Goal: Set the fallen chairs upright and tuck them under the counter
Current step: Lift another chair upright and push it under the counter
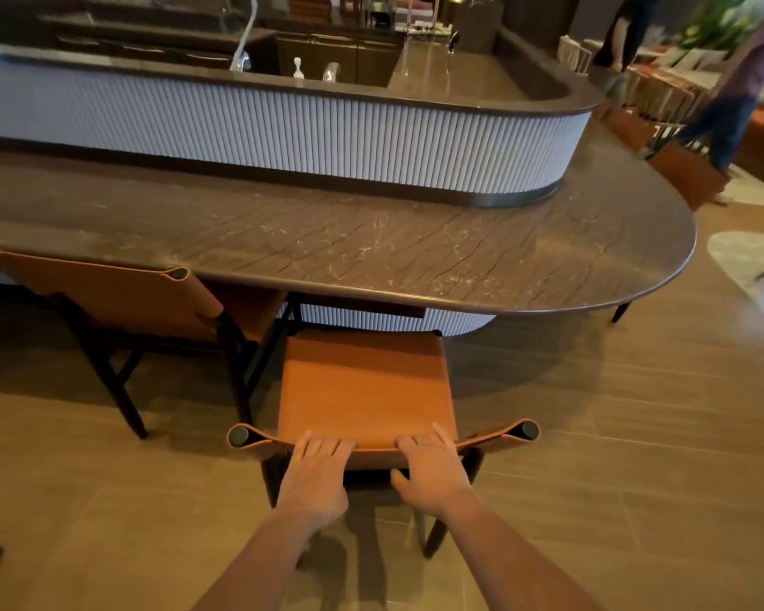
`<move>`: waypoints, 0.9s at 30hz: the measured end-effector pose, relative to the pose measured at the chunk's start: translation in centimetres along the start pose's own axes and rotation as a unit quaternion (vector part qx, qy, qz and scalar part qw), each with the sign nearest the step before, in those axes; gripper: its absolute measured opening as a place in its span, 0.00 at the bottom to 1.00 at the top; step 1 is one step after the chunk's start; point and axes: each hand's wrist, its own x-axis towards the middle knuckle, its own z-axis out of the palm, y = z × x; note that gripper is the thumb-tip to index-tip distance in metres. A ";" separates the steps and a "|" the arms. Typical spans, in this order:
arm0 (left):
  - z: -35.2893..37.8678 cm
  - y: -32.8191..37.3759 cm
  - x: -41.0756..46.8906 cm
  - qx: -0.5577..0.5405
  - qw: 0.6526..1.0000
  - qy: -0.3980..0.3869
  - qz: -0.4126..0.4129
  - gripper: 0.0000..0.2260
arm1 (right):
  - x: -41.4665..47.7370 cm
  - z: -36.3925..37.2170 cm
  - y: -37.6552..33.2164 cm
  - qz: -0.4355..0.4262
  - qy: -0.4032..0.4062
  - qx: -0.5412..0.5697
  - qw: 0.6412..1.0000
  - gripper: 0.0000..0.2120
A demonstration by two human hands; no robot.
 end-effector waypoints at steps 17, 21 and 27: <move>0.6 0.0 0.6 -0.018 1.000 0.020 -0.012 0.18 | 0.0 0.3 -0.1 0.023 0.030 0.037 0.999 0.23; 0.7 0.0 0.7 -0.022 0.999 0.025 -0.013 0.17 | 0.1 0.1 -0.1 0.024 0.026 0.042 0.998 0.23; 1.0 0.3 1.2 -0.017 0.998 0.040 -0.045 0.19 | 0.4 0.0 -0.2 0.028 0.042 0.037 0.998 0.22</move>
